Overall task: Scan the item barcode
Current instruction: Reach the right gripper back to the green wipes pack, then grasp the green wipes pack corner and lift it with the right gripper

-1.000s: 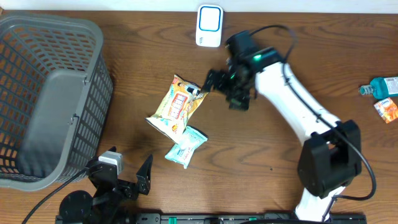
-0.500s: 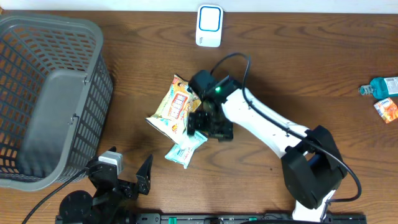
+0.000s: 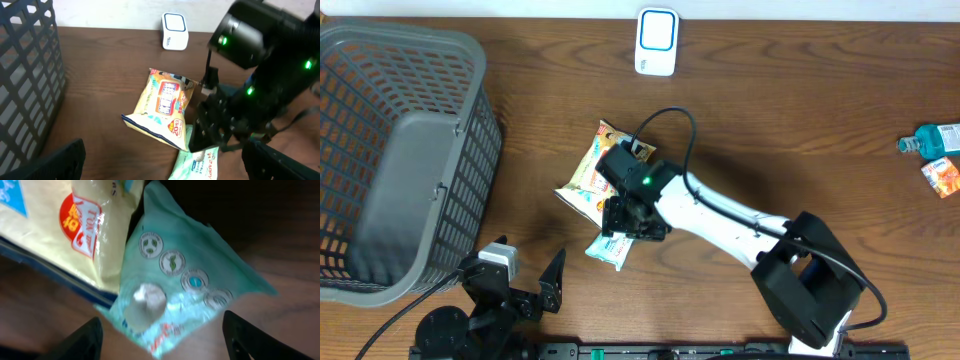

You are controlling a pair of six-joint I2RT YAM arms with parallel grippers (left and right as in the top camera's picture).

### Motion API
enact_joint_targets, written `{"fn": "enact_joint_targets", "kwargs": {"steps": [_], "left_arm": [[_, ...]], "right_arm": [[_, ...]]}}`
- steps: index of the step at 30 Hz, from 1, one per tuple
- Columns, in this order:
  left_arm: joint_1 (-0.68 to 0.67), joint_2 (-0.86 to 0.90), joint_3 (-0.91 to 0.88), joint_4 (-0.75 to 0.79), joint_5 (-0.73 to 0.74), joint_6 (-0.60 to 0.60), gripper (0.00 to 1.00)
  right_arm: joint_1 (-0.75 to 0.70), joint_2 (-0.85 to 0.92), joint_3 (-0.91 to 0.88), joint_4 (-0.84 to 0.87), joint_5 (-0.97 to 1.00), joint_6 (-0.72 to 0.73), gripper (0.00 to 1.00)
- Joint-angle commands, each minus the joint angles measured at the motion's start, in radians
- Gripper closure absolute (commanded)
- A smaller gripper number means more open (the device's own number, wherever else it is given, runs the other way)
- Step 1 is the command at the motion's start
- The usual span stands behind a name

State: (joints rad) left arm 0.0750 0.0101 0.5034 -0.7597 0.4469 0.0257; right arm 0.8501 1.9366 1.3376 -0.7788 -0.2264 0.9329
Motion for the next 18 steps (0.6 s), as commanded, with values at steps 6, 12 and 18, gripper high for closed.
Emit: {"fn": "enact_joint_targets", "kwargs": {"steps": [6,12,18], "left_arm": [[0.003,-0.006,0.005,0.0,0.013,-0.001,0.02],[0.003,-0.006,0.005,0.0,0.013,-0.002,0.02],[0.003,-0.006,0.005,0.0,0.013,-0.001,0.02]], "right_arm": [[0.045,0.005,-0.139,0.107,0.051,0.152,0.56],[0.034,0.005,-0.147,0.104,0.141,0.137,0.99],[-0.111,-0.019,-0.093,-0.069,-0.057,0.041,0.99]]}}
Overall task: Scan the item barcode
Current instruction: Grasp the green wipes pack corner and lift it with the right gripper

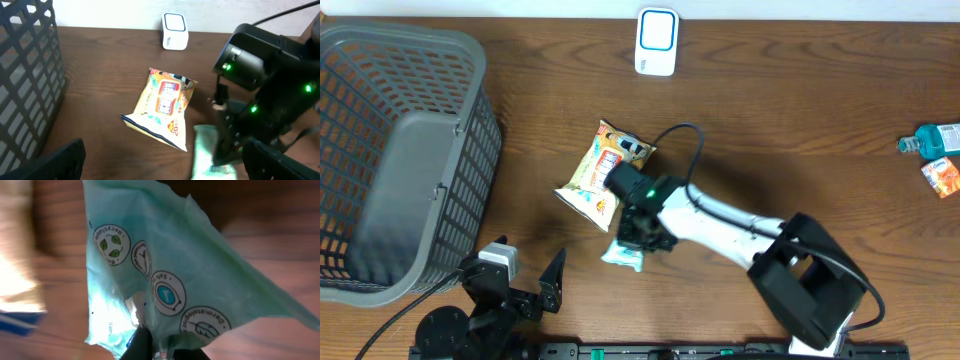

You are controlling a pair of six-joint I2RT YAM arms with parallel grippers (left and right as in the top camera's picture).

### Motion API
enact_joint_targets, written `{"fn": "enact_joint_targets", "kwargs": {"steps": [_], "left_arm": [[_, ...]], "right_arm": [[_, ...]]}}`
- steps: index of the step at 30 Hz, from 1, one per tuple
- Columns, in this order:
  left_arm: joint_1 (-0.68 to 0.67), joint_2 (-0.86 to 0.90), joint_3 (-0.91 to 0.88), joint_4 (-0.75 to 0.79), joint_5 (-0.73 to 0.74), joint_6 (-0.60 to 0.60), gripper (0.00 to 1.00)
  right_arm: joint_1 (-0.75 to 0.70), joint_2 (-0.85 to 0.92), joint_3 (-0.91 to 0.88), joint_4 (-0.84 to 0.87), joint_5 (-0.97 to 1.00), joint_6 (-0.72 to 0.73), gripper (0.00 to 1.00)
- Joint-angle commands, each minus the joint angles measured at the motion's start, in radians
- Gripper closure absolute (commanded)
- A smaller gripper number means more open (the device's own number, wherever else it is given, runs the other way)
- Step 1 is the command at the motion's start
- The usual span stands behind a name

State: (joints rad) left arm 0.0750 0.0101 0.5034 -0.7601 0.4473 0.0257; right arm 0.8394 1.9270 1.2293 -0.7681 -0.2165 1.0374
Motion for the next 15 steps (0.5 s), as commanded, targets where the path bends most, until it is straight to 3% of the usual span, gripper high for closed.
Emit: {"fn": "enact_joint_targets", "kwargs": {"steps": [1,5,9,15], "left_arm": [[0.003,-0.006,0.005,0.001,0.013,-0.002,0.02],[0.003,-0.006,0.005,0.001,0.013,-0.002,0.02],[0.003,-0.006,0.005,0.001,0.013,-0.002,0.02],[0.003,-0.006,0.005,0.001,0.013,-0.002,0.02]], "right_arm": [[-0.137,-0.013,0.026,-0.098,-0.134,-0.111,0.99],[-0.27,-0.014,0.036,-0.115,-0.543,-0.331,0.99],[-0.389,-0.014,0.036,-0.201,-0.79,-0.283,0.98],[-0.498,-0.014,0.036,-0.247,-0.94,-0.225,0.99]]}}
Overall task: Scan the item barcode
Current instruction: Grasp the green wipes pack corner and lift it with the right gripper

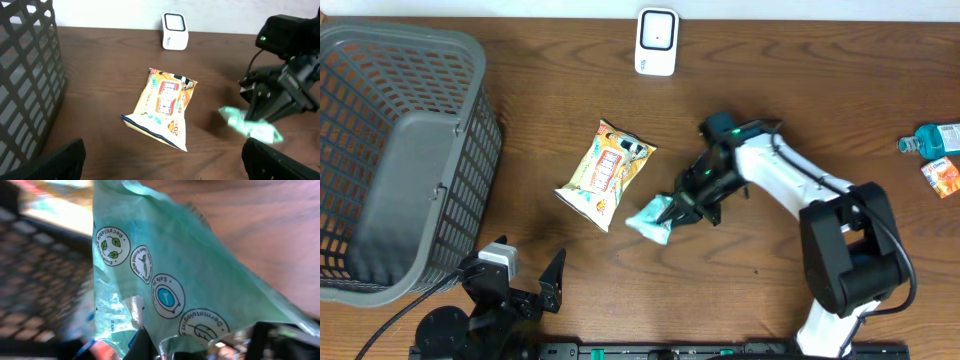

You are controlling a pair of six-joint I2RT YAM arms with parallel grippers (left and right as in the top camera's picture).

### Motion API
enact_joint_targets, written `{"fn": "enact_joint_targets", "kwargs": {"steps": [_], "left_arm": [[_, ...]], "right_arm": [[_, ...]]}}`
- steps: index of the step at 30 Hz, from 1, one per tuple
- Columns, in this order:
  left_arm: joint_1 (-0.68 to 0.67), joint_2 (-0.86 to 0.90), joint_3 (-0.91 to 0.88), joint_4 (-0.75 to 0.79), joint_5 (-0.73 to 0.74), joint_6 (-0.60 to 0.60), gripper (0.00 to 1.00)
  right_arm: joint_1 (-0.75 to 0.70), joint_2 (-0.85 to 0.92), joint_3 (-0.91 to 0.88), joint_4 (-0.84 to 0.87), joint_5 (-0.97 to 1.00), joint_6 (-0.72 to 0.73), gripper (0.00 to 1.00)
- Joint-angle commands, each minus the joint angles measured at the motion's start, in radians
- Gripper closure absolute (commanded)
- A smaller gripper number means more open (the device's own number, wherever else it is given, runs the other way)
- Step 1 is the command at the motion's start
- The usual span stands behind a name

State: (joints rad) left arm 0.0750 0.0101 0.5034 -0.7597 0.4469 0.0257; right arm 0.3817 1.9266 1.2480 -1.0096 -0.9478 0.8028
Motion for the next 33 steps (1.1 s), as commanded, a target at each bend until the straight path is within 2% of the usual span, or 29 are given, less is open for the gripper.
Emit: {"fn": "enact_joint_targets", "kwargs": {"steps": [1,9,17,23,26,30,33], "left_arm": [[0.003,-0.006,0.005,0.0,0.013,-0.002,0.02],[0.003,-0.006,0.005,0.0,0.013,-0.001,0.02],[0.003,-0.006,0.005,0.0,0.013,-0.001,0.02],[0.003,-0.006,0.005,0.0,0.013,-0.002,0.02],[0.003,-0.006,0.005,0.0,0.013,-0.002,0.02],[0.003,-0.006,0.005,0.0,0.013,-0.001,0.02],[0.003,-0.006,0.005,0.0,0.013,-0.002,0.02]], "right_arm": [[-0.051,-0.014,0.017,-0.008,-0.233,0.012,0.99],[-0.089,-0.014,0.017,-0.114,-0.27,0.012,0.99],[-0.089,-0.014,0.017,-0.365,-0.313,0.093,0.99],[-0.089,-0.014,0.017,-0.38,-0.323,0.041,0.99],[-0.089,-0.014,0.017,-0.452,-0.331,0.027,0.99],[-0.089,-0.014,0.017,-0.495,-0.427,-0.05,0.98],[-0.089,-0.014,0.017,-0.495,-0.439,-0.056,0.99]]}}
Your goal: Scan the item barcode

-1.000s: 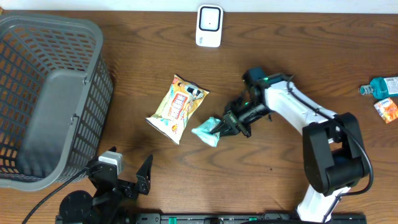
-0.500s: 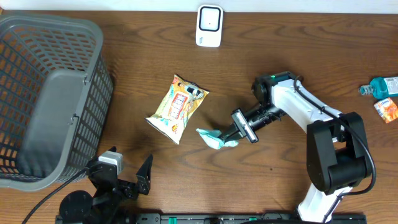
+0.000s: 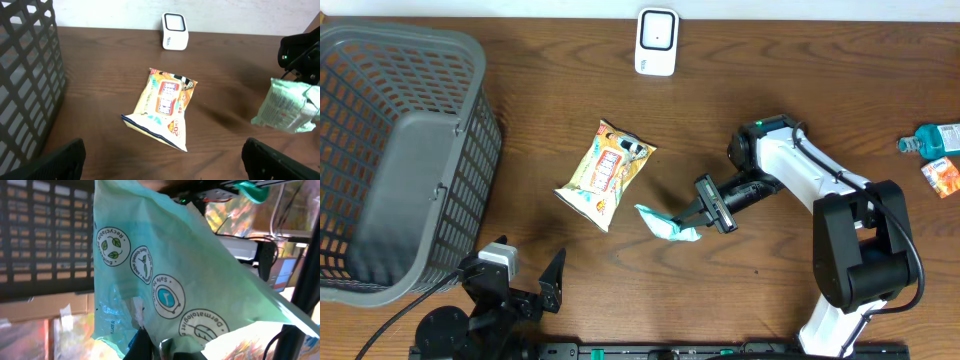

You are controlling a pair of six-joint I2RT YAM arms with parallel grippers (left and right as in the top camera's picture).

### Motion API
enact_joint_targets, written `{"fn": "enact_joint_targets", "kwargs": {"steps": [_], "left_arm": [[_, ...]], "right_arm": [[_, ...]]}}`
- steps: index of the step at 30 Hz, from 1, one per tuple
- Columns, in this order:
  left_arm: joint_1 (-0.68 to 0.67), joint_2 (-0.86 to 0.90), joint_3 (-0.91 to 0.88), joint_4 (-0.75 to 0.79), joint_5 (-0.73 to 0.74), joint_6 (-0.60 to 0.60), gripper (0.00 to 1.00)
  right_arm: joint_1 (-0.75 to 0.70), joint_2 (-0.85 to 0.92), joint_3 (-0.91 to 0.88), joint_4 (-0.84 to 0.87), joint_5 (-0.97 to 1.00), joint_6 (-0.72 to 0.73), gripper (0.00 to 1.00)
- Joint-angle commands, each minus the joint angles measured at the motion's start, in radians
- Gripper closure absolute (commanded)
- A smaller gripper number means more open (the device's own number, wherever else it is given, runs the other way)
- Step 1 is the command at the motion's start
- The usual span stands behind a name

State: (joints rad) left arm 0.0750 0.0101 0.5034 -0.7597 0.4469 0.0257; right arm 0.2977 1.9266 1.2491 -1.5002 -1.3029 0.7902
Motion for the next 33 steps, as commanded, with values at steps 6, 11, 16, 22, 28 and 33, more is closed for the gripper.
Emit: {"fn": "enact_joint_targets", "kwargs": {"steps": [6,11,16,22,28,33], "left_arm": [[0.003,-0.006,0.005,0.0,0.013,-0.001,0.02],[0.003,-0.006,0.005,0.0,0.013,-0.002,0.02],[0.003,-0.006,0.005,0.0,0.013,-0.002,0.02],[0.003,-0.006,0.005,0.0,0.013,-0.002,0.02],[0.003,-0.006,0.005,0.0,0.013,-0.001,0.02],[0.003,-0.006,0.005,0.0,0.013,-0.001,0.02]], "right_arm": [[-0.005,-0.014,0.016,-0.014,-0.195,-0.044,0.98],[-0.008,-0.014,0.016,-0.01,-0.211,0.031,0.99],[-0.009,-0.013,0.016,-0.006,-0.178,0.233,0.98],[-0.009,-0.013,0.016,0.039,-0.056,0.752,0.99],[-0.01,-0.013,0.016,0.311,0.176,1.258,0.99],[-0.031,-0.01,0.016,0.363,0.19,1.258,0.99]]}}
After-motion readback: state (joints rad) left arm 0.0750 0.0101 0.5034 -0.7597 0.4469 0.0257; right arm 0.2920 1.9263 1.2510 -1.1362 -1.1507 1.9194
